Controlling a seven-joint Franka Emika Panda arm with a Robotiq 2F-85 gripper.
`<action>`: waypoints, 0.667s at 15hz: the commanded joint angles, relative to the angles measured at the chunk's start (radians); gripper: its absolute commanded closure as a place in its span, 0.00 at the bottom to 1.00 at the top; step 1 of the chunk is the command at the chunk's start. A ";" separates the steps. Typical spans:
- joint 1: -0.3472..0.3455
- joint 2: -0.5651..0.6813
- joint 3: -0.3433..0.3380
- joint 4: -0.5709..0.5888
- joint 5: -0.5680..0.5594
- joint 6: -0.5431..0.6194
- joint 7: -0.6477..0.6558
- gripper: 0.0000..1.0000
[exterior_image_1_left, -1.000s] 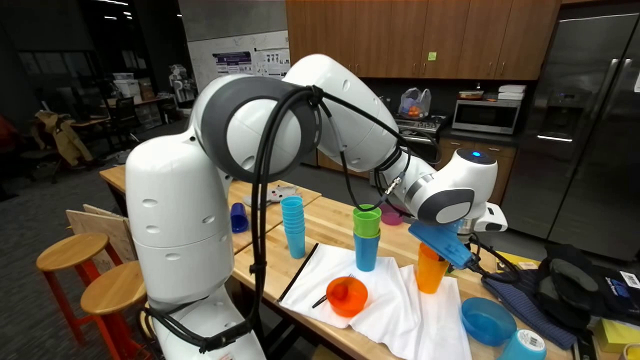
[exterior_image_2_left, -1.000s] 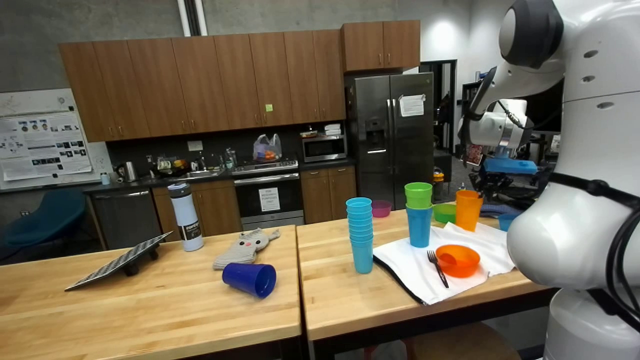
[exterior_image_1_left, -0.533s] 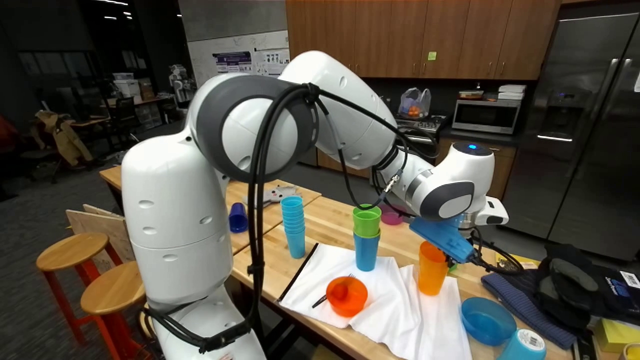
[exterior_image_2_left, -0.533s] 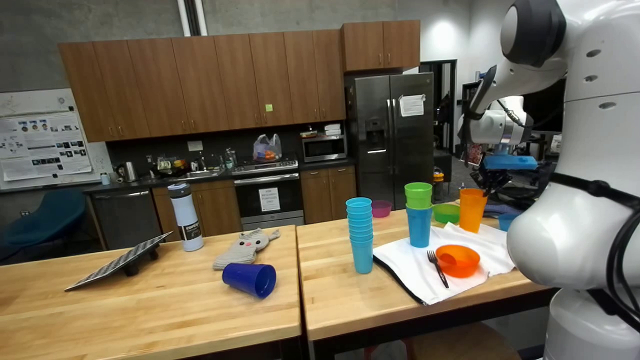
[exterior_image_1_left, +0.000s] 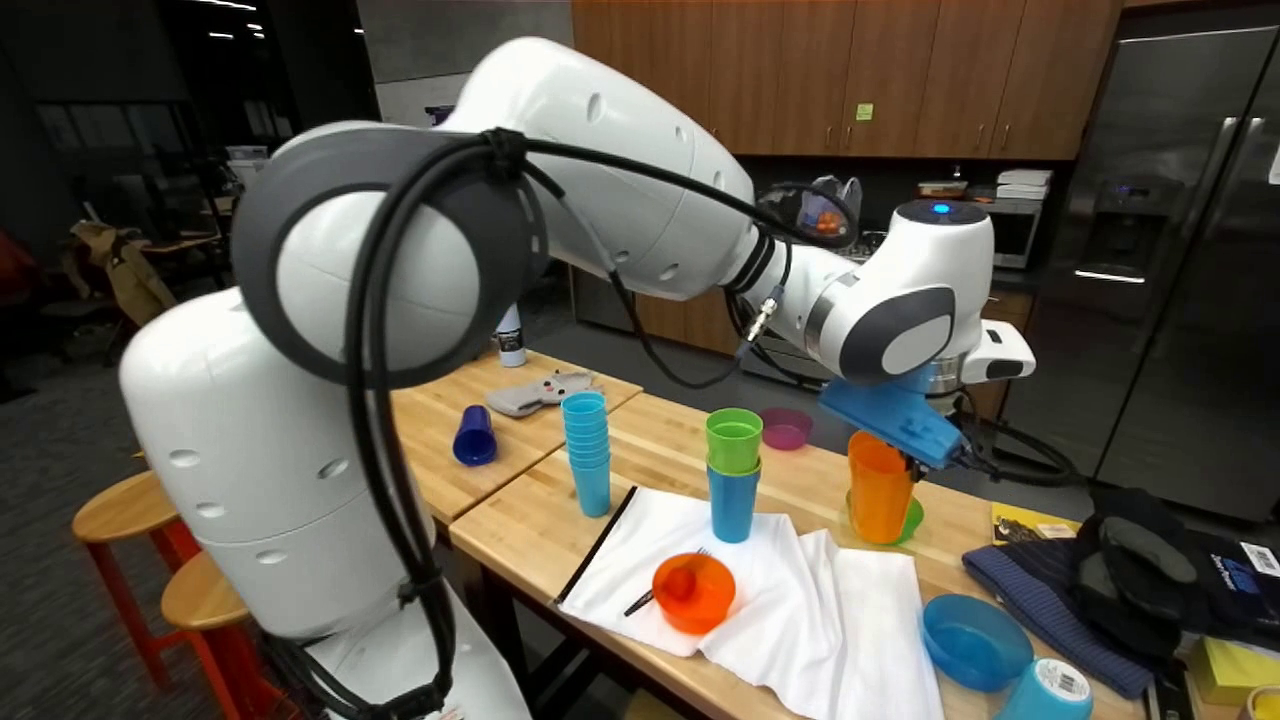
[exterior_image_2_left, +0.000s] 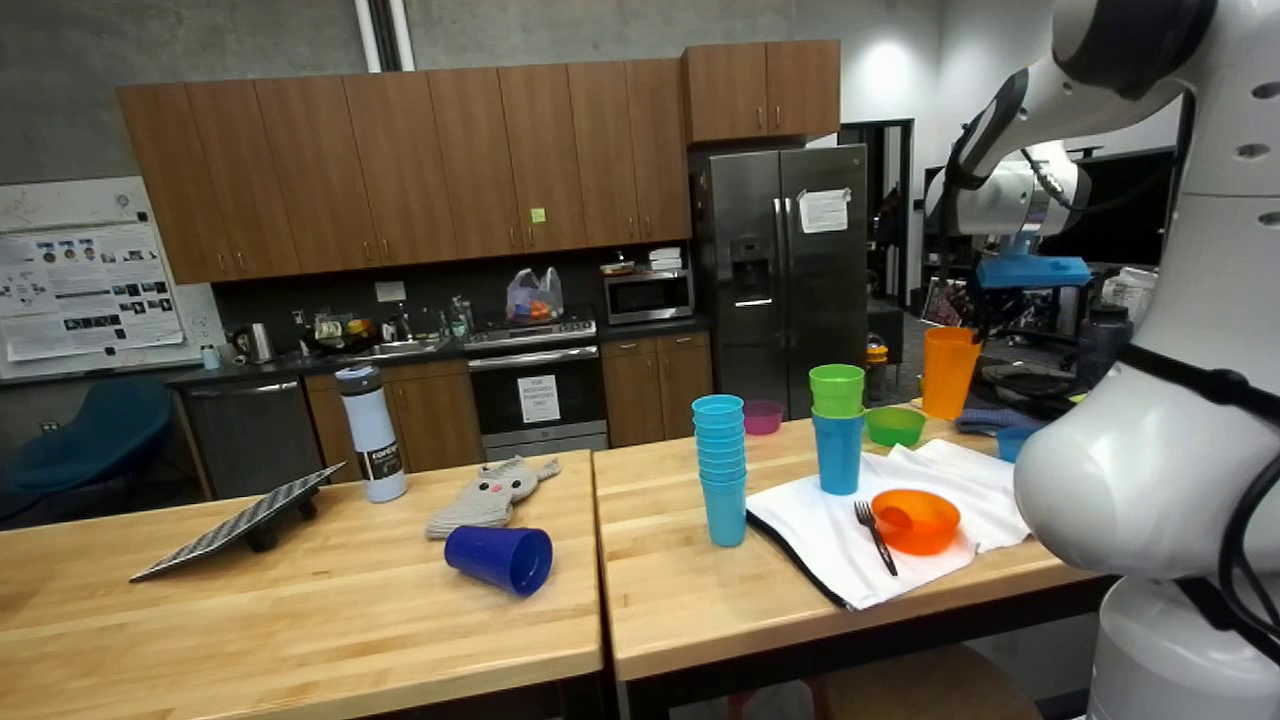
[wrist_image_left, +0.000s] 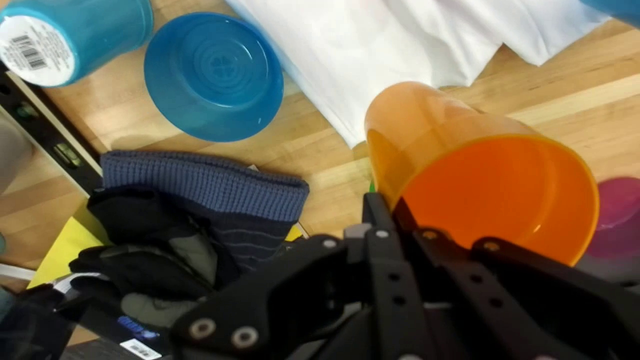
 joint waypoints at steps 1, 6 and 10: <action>0.006 -0.127 -0.005 -0.019 0.017 -0.054 -0.010 0.99; 0.014 -0.136 -0.008 -0.006 0.001 -0.066 0.002 0.96; 0.015 -0.140 -0.007 -0.018 0.001 -0.066 0.002 0.96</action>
